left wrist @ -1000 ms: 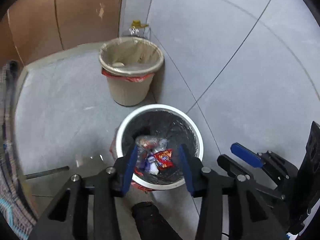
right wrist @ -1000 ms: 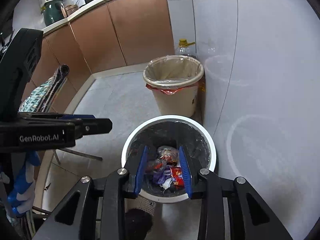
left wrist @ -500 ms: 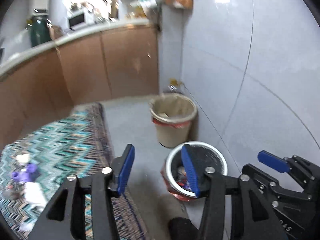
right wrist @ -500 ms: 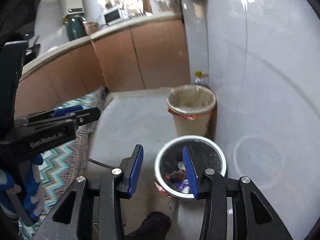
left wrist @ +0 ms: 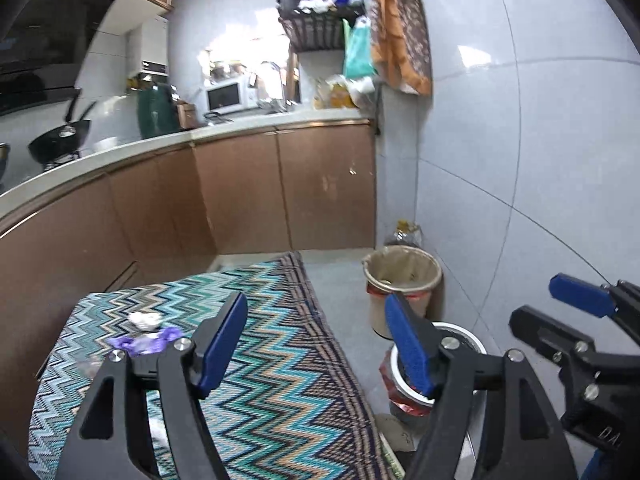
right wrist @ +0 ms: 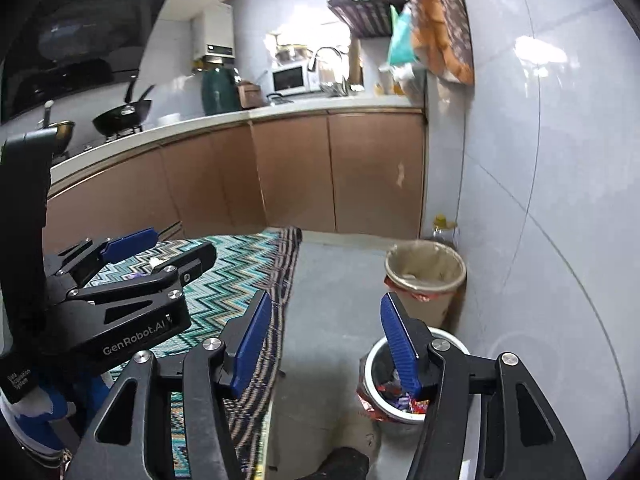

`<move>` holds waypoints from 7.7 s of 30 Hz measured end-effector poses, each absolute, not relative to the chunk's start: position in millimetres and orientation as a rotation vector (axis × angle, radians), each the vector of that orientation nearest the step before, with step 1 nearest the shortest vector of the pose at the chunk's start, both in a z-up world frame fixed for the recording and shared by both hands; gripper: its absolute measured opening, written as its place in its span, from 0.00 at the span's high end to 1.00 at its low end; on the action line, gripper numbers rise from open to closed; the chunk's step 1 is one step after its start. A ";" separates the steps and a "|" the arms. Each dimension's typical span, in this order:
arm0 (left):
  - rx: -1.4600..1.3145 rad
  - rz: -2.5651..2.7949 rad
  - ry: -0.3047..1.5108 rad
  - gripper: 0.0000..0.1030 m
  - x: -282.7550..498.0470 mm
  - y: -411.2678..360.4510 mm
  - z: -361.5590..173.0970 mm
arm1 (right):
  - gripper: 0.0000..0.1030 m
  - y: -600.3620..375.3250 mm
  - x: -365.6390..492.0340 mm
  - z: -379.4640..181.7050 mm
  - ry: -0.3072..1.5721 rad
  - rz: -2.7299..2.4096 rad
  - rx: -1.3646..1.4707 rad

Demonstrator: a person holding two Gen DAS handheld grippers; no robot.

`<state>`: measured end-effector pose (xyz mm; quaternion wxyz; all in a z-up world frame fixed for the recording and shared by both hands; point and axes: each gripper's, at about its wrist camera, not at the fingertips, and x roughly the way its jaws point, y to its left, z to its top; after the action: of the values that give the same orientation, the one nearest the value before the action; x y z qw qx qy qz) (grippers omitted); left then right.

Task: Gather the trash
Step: 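Move both open tools back over the trash on the table, then grasp the clear bag with red cap with the left tool while the right tool grasps the white tissue, then carry the bag and tissue over the black-lined bin and open both tools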

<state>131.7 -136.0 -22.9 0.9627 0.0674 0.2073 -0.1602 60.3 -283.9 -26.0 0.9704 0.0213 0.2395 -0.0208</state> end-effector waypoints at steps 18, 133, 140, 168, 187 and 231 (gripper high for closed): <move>0.120 -0.203 0.306 0.31 63.3 -66.3 2.5 | 0.42 -227.9 13.7 13.5 0.376 0.016 -0.051; 0.014 -0.153 0.835 0.54 313.9 132.5 -187.5 | 0.50 -89.7 287.3 -171.0 0.879 0.857 -0.214; 0.011 -0.159 0.850 0.71 318.9 134.2 -199.2 | 0.53 -79.4 307.0 -190.2 0.902 0.905 -0.184; 0.024 -0.136 0.663 0.82 232.3 140.6 -116.6 | 0.92 -141.6 212.6 -136.4 0.798 0.769 -0.144; 0.013 -0.261 0.520 0.82 113.8 69.7 -50.2 | 0.92 -204.7 71.7 -71.1 0.627 0.519 -0.051; 0.412 -0.517 0.504 0.82 97.3 -211.9 -47.9 | 0.92 -377.8 10.5 -78.4 0.488 0.065 0.184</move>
<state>97.3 -211.9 -47.9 0.9148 0.2001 0.2448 -0.2513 10.5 -377.8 -78.4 0.9656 0.0907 0.2414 0.0320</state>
